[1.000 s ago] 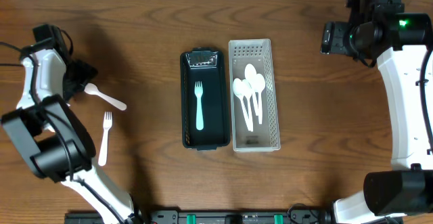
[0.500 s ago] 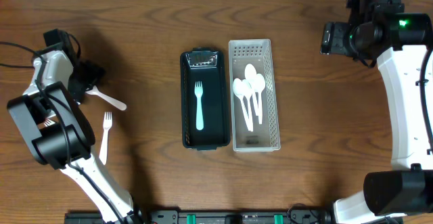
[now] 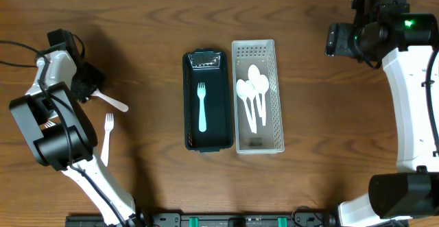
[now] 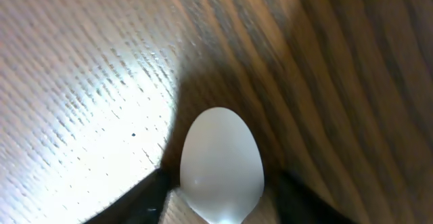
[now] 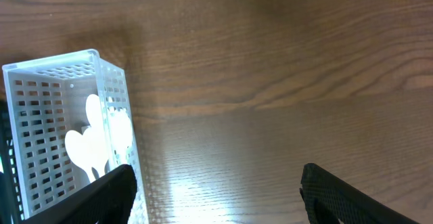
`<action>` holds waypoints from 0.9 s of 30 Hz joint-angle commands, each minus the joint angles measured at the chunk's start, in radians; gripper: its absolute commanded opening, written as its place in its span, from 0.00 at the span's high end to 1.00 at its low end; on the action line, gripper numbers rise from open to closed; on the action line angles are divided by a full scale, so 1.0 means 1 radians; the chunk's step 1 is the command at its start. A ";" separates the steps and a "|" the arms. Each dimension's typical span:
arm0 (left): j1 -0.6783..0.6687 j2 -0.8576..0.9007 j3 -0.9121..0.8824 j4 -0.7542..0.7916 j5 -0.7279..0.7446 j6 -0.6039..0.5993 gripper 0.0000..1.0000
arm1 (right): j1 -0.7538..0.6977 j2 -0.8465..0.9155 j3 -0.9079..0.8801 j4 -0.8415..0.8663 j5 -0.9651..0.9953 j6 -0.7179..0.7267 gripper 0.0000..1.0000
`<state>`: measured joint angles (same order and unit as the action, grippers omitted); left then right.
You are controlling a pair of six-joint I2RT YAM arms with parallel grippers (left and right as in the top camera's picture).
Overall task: Pack container
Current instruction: 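Reach left gripper to the white spoon and grasp it, then carry white spoon with left gripper and release into black basket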
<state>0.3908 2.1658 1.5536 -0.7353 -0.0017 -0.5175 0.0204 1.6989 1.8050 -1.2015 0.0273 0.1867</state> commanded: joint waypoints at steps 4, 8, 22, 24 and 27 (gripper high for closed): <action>-0.004 0.043 -0.006 -0.006 0.017 0.008 0.68 | -0.008 0.005 0.000 -0.003 0.018 0.014 0.19; -0.007 0.026 0.001 -0.007 0.017 0.042 0.81 | -0.008 0.005 0.000 -0.003 0.022 0.014 0.19; -0.313 -0.473 0.027 -0.079 0.017 0.208 0.94 | -0.008 0.005 0.000 0.019 0.029 0.014 0.18; -0.397 -0.548 0.027 -0.092 0.018 0.207 0.94 | -0.008 0.005 0.000 0.023 0.029 0.014 0.18; -0.534 -0.616 0.027 -0.105 0.017 0.206 0.94 | -0.008 0.005 0.000 0.023 0.029 0.014 0.17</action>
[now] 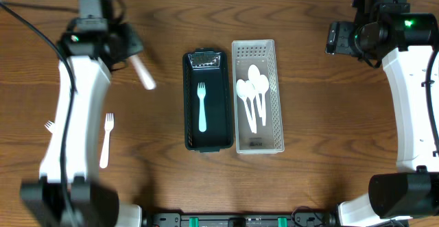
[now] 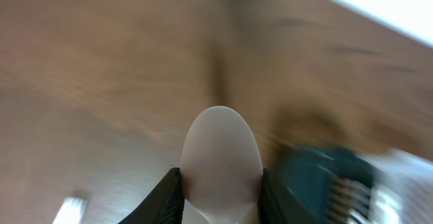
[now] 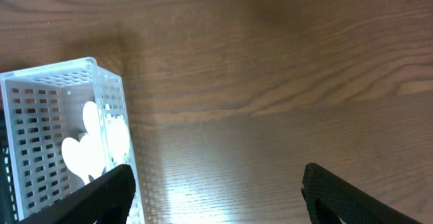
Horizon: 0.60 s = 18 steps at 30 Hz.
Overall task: Pack container
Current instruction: 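Carry white spoon with left gripper and release into black basket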
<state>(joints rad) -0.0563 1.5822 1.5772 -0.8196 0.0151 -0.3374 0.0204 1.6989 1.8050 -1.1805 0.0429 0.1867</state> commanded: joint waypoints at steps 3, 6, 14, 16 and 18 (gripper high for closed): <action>-0.218 -0.042 0.003 -0.043 0.000 0.026 0.94 | -0.008 0.005 0.000 0.002 0.013 0.005 0.17; -0.328 -0.002 -0.010 -0.071 0.000 0.026 0.94 | -0.008 0.005 0.000 0.000 0.013 -0.006 0.17; -0.439 0.234 -0.029 -0.123 0.000 0.026 0.94 | -0.008 0.005 0.000 -0.032 0.013 -0.009 0.17; -0.437 0.304 -0.029 -0.127 0.000 0.026 0.94 | -0.008 0.005 0.000 -0.044 0.013 -0.020 0.17; -0.430 0.356 -0.029 -0.125 0.000 0.026 0.94 | -0.008 0.005 0.000 -0.053 0.013 -0.028 0.17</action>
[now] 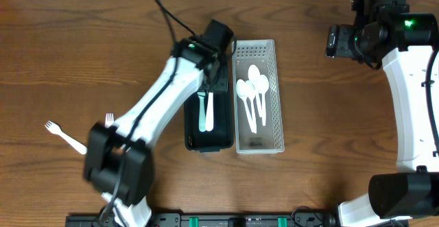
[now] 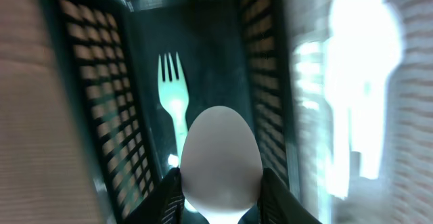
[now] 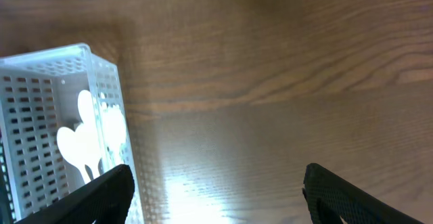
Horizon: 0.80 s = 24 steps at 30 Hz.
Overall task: Pack container
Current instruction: 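Carry white spoon with left gripper and release into black basket, then move left gripper to the white fork and position to grasp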
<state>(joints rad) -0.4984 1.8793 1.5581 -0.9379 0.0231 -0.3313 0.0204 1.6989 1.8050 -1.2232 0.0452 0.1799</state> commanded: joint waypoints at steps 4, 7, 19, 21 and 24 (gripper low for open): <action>0.024 0.107 -0.010 0.002 -0.008 0.025 0.93 | -0.008 0.005 0.000 -0.025 0.011 -0.035 0.17; 0.031 0.105 -0.010 0.012 -0.010 0.053 0.57 | -0.008 0.005 0.000 -0.026 0.011 -0.040 0.17; 0.147 -0.218 0.087 -0.029 -0.200 0.151 0.06 | -0.016 0.005 0.000 -0.026 0.011 -0.047 0.17; 0.235 -0.296 0.087 -0.039 -0.200 0.136 0.03 | -0.023 0.005 0.000 -0.024 0.011 -0.047 0.16; 0.420 -0.385 0.087 -0.067 -0.200 0.057 0.01 | -0.029 0.005 0.000 -0.023 0.011 -0.047 0.16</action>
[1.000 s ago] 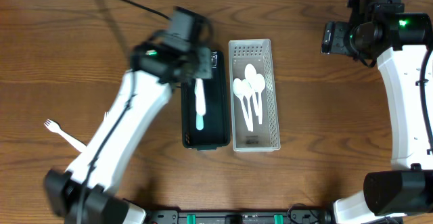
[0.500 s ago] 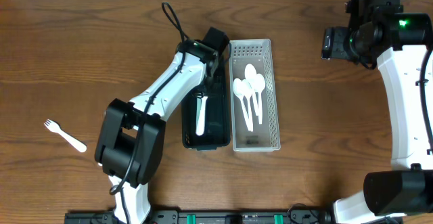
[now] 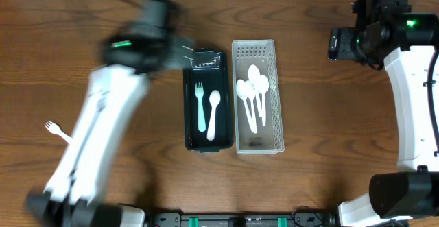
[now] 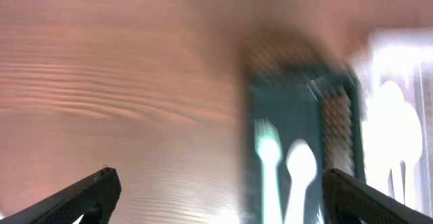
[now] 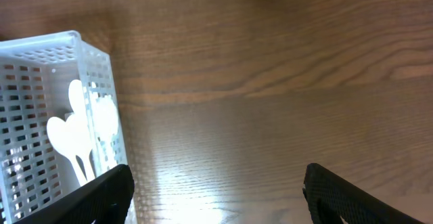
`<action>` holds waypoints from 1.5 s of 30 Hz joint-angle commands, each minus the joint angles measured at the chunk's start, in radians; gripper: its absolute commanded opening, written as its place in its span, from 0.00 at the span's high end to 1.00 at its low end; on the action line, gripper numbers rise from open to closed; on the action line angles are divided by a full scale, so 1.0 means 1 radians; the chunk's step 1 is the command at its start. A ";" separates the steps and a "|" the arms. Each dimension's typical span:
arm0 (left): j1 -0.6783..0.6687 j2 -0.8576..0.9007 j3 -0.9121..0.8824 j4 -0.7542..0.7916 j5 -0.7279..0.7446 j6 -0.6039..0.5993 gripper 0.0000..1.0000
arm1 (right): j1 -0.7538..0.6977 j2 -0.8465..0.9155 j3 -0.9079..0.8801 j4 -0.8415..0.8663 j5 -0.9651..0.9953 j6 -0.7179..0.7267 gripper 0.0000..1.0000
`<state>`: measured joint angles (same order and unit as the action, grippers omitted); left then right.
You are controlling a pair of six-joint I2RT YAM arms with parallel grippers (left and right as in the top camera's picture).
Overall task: Pack container
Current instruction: 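Move left gripper to the white fork and position to grasp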
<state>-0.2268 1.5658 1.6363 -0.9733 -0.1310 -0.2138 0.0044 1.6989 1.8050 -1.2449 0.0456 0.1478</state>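
Observation:
The black tray (image 3: 186, 103) in the middle holds a pale green fork (image 3: 199, 107) and a white spoon (image 3: 214, 114) side by side. In the left wrist view, blurred, the fork (image 4: 269, 164) and the spoon (image 4: 302, 170) show in the tray (image 4: 249, 136). My left gripper (image 3: 180, 51) is open and empty, up and to the left of the tray's far end; its midpoint (image 4: 216, 198) is over bare wood. My right gripper (image 3: 334, 42) is open and empty at the far right (image 5: 216, 191).
A white perforated basket (image 3: 234, 97) with several white spoons (image 3: 252, 95) stands against the tray's right side, and its corner (image 5: 27, 68) shows in the right wrist view. A white fork (image 3: 57, 131) lies on the table at the far left. The left arm is motion-blurred.
My left gripper was over the black tray, shut on the white spoon. Now the spoon lies in the tray next to the fork, and the gripper is open beyond the tray's far left corner.
My left gripper was shut on a white spoon low at the table's far left. Then it held the spoon at the back, left of the tray, then over the tray. Now the spoon lies in the tray. The right arm stayed put.

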 commanded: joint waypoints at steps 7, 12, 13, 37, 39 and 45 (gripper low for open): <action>0.636 -0.076 -0.019 -0.133 -0.034 -0.185 0.01 | -0.013 0.005 0.000 0.013 0.011 -0.014 0.16; 0.818 -0.006 -0.108 -0.097 -0.034 -0.158 0.01 | -0.013 0.005 0.000 0.023 0.011 -0.014 0.16; 0.843 0.010 -0.132 -0.082 -0.031 -0.156 0.01 | -0.013 0.005 0.000 0.024 0.011 -0.014 0.16; 0.950 0.395 -0.405 0.363 0.045 -0.047 0.02 | -0.013 0.005 0.000 0.014 0.010 -0.006 0.16; 0.950 0.412 -0.405 0.378 0.045 -0.044 0.02 | -0.013 0.005 0.000 0.014 0.010 -0.005 0.16; 0.951 0.455 -0.405 0.432 0.087 0.032 0.01 | -0.013 0.005 0.000 0.014 0.011 -0.003 0.16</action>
<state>0.7193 1.9621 1.2350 -0.5522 -0.0765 -0.2481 -0.0029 1.6989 1.8050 -1.2308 0.0456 0.1482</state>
